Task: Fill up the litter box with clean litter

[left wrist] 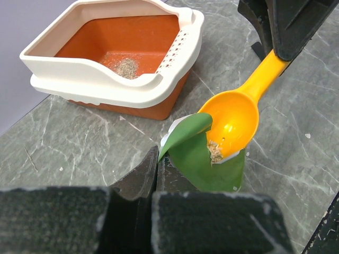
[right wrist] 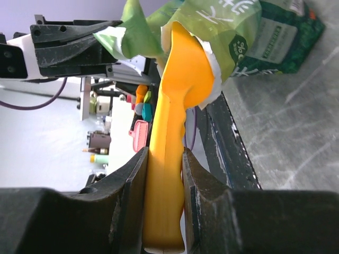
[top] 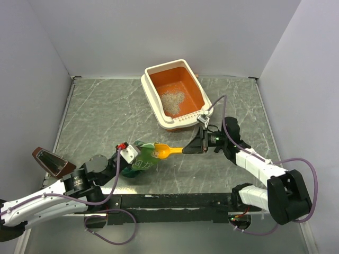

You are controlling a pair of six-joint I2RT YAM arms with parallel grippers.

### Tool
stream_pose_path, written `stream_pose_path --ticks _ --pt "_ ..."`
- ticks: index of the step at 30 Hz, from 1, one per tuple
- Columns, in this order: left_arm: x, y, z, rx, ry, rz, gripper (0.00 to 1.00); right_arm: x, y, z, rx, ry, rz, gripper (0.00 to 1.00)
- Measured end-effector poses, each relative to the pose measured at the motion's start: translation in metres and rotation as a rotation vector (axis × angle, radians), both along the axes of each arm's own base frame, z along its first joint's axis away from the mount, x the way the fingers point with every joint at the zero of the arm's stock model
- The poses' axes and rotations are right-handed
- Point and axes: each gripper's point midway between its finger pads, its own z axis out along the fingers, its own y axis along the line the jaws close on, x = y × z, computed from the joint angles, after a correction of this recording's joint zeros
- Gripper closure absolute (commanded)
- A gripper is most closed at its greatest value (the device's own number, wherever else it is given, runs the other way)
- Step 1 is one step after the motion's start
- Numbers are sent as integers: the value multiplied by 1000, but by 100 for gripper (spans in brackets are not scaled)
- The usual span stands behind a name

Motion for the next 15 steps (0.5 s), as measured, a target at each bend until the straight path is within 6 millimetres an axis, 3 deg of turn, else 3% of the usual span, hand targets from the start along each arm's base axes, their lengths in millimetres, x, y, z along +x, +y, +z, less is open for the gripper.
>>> stream_pose_path --ticks 15 --pt "-3 -7 -7 13 9 -33 99 -16 -25 -24 40 76 -99 100"
